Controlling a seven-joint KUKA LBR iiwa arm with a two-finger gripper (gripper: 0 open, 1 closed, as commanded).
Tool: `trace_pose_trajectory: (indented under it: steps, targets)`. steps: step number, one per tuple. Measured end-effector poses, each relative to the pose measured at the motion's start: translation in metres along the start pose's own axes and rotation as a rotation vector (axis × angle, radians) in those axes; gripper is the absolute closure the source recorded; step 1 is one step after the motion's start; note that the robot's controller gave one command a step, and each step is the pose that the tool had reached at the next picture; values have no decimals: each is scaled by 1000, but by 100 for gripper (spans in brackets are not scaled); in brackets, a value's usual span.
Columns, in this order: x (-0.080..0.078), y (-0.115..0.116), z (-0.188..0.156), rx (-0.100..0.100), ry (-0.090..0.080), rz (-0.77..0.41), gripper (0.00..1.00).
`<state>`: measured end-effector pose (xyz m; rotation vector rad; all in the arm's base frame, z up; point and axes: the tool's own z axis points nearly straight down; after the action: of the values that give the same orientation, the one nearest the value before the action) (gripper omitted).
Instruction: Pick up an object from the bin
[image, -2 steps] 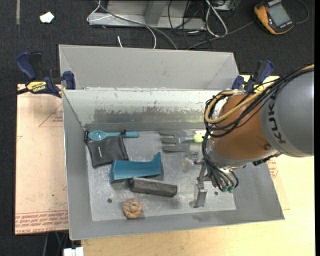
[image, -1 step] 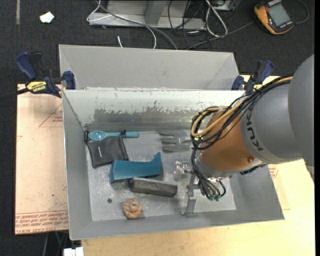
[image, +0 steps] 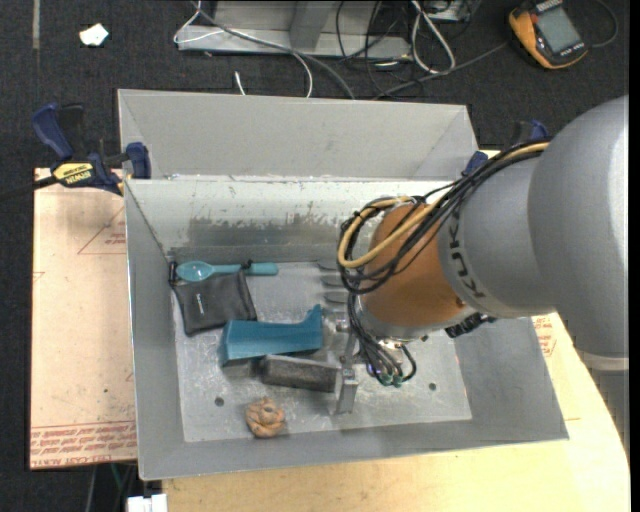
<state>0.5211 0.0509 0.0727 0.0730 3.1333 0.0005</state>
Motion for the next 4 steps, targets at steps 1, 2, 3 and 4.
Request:
trace_pose_trajectory:
  steps: [1,2,3,4]
  targets:
    - [-15,149,-2,-1,-7,-1,100]
    - [-16,157,-1,12,-4,3,100]
    - [-29,164,-12,32,15,-205,100]
    - [-30,166,-36,27,14,-345,100]
